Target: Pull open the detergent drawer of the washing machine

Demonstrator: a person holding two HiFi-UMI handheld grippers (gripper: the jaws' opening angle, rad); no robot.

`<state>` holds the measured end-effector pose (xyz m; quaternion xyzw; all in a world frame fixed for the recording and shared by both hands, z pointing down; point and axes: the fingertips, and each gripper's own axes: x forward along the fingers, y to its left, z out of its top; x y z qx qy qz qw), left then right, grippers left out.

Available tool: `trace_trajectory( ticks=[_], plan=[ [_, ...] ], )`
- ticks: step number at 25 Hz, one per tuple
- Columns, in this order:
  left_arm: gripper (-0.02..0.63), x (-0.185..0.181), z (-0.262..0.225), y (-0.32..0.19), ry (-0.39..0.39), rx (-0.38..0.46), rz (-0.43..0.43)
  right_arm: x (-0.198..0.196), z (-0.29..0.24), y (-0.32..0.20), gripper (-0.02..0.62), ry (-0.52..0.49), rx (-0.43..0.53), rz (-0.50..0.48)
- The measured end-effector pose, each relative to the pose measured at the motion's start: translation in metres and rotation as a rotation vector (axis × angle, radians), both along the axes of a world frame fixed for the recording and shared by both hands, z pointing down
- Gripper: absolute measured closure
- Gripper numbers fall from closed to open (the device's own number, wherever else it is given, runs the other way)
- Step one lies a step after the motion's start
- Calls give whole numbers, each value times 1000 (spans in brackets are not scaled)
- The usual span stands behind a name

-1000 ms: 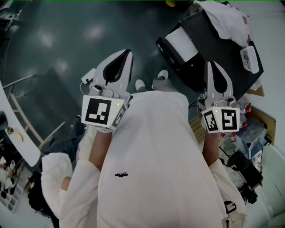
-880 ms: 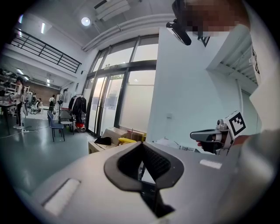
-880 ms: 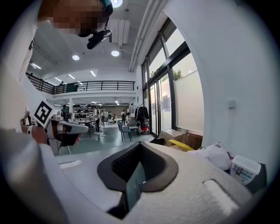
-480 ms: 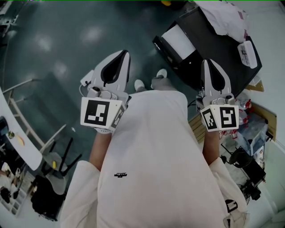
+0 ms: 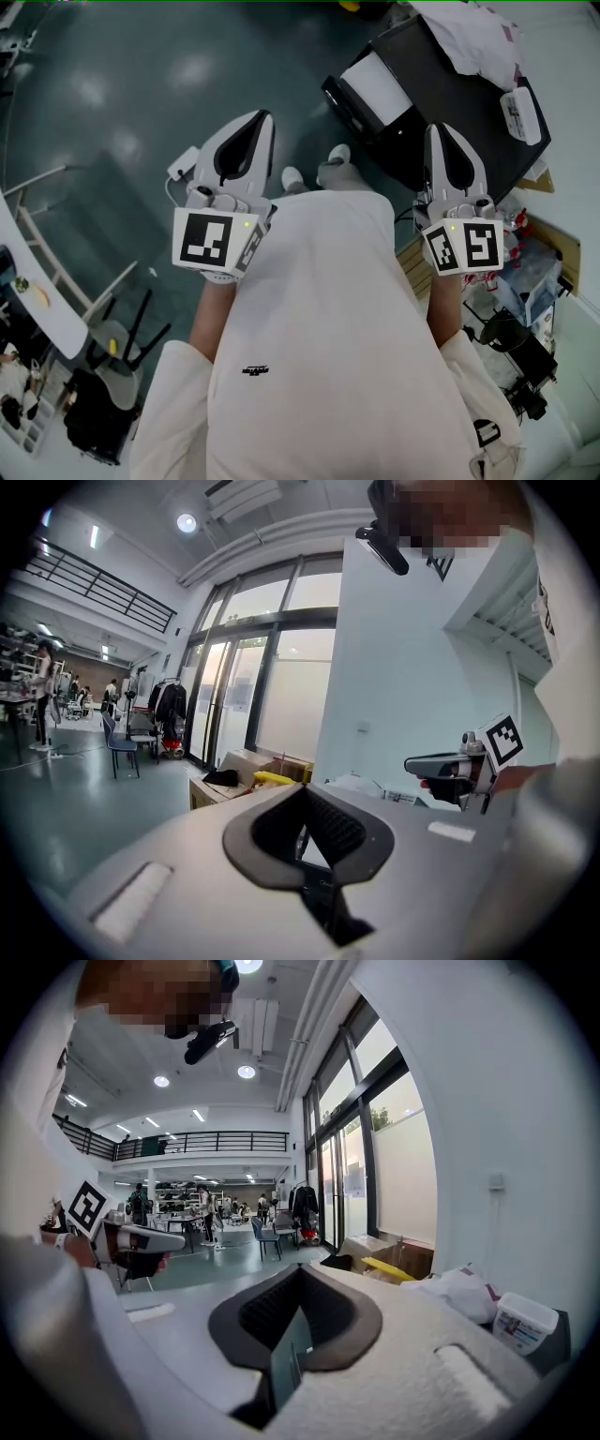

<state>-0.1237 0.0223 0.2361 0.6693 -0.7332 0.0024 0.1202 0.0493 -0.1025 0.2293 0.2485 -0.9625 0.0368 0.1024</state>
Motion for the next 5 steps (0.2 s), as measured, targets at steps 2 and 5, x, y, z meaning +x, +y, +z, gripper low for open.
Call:
trace_trajectory(
  ticks=[2,5],
  plan=[
    [588,-1,2,0,4,-2,1,-3,1,1,594,0,-2,-2],
    [588,-3,4,0,7,-4,5,-7,3,3,594,3,-7,-5]
  ],
)
